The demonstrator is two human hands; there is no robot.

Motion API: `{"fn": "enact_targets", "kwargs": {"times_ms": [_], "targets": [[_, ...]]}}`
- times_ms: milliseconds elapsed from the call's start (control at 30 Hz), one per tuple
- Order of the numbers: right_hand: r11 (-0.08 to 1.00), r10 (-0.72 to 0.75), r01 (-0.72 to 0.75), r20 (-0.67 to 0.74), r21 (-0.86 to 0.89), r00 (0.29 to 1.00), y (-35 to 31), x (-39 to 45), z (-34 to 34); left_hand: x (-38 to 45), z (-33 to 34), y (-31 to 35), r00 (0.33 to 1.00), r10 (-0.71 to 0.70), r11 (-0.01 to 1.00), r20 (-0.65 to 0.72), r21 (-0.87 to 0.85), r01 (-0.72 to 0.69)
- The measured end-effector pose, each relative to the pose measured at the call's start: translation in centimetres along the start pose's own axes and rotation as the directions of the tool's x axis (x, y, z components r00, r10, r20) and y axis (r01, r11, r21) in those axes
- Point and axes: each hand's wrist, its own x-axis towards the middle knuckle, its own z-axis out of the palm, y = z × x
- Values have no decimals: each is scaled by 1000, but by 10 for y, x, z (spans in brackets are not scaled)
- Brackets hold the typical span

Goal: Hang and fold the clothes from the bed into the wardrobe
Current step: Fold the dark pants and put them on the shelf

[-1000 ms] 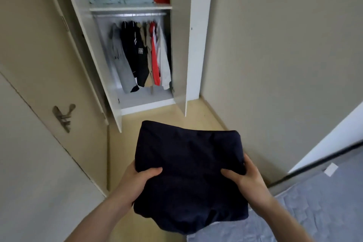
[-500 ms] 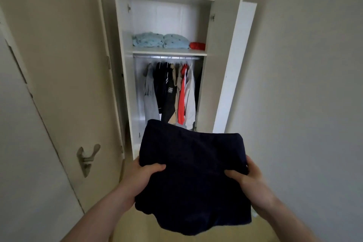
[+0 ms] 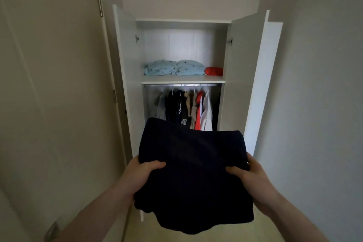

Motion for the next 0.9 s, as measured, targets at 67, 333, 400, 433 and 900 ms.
{"fn": "enact_targets", "kwargs": {"times_ms": [67, 333, 400, 433, 900], "targets": [[1000, -4, 4, 10, -9, 1000, -12, 35, 6, 28, -2, 13, 1000, 0, 1000, -15, -11, 0], [997, -77, 78, 7, -30, 997, -57, 168, 27, 160, -5, 75, 997, 74, 996, -12, -49, -75], [995, -92, 91, -16, -28, 996, -66, 202, 35, 198, -6, 88, 995, 98, 992, -19, -74, -100], [995, -98, 98, -26, -33, 995, -71, 219, 39, 218, -7, 93, 994, 108, 991, -20, -84, -109], [990, -139, 135, -115, -40, 984, -110, 454, 86, 465, -34, 168, 992, 122, 990, 44, -70, -119]]}}
